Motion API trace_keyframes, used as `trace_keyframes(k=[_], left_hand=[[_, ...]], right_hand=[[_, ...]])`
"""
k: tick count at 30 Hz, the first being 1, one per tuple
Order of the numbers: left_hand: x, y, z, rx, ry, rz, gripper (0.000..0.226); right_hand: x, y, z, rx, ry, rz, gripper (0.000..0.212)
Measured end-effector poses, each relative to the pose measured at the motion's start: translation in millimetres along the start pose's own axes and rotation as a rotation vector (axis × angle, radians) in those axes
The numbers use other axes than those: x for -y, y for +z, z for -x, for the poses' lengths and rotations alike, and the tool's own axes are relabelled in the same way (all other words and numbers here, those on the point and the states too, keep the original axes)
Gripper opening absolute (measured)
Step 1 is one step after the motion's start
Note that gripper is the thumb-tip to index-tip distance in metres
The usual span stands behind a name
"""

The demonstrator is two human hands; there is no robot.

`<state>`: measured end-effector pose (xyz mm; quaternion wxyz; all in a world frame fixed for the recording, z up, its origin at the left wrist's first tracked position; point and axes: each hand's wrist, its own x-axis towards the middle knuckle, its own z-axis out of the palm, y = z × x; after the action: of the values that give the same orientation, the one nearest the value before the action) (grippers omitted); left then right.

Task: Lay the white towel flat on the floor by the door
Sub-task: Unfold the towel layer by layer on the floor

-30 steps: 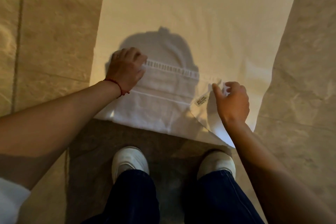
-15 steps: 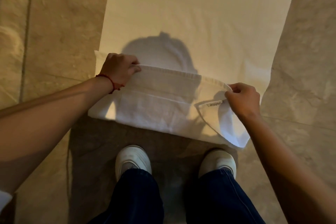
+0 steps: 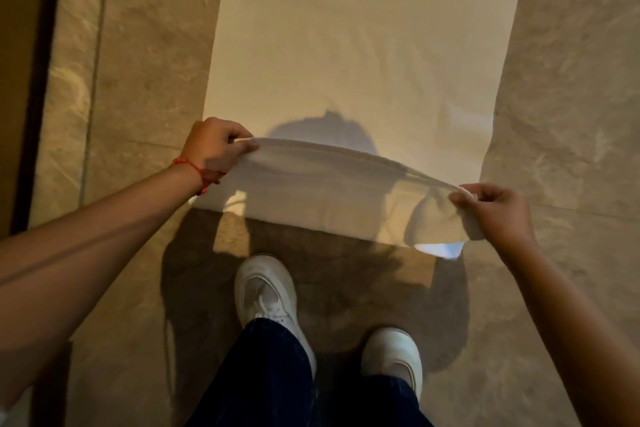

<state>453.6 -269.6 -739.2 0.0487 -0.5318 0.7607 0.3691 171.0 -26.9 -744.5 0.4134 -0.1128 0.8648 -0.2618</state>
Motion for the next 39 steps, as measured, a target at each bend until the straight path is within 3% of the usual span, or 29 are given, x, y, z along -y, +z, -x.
trace_keyframes(k=[6, 14, 25, 31, 34, 39], left_hand=[[6, 2, 59, -0.089, -0.066, 0.084, 0.021], [29, 15, 134, -0.04, -0.107, 0.123, 0.018], [81, 37, 178, 0.128, 0.001, 0.024, 0.015], [107, 58, 188, 0.265, 0.034, -0.283, 0.013], [112, 70, 198, 0.246, 0.031, -0.343, 0.015], [104, 76, 223, 0.126, -0.046, -0.167, 0.022]], right_hand=[[-8, -19, 31, 0.119, -0.215, -0.024, 0.009], [-34, -19, 74, 0.274, -0.333, 0.086, 0.021], [-120, 6, 117, 0.309, -0.29, 0.239, 0.019], [-149, 27, 126, 0.363, -0.236, 0.327, 0.014], [-158, 34, 127, 0.395, -0.205, 0.372, 0.009], [-148, 26, 144, 0.367, -0.205, 0.411, 0.017]])
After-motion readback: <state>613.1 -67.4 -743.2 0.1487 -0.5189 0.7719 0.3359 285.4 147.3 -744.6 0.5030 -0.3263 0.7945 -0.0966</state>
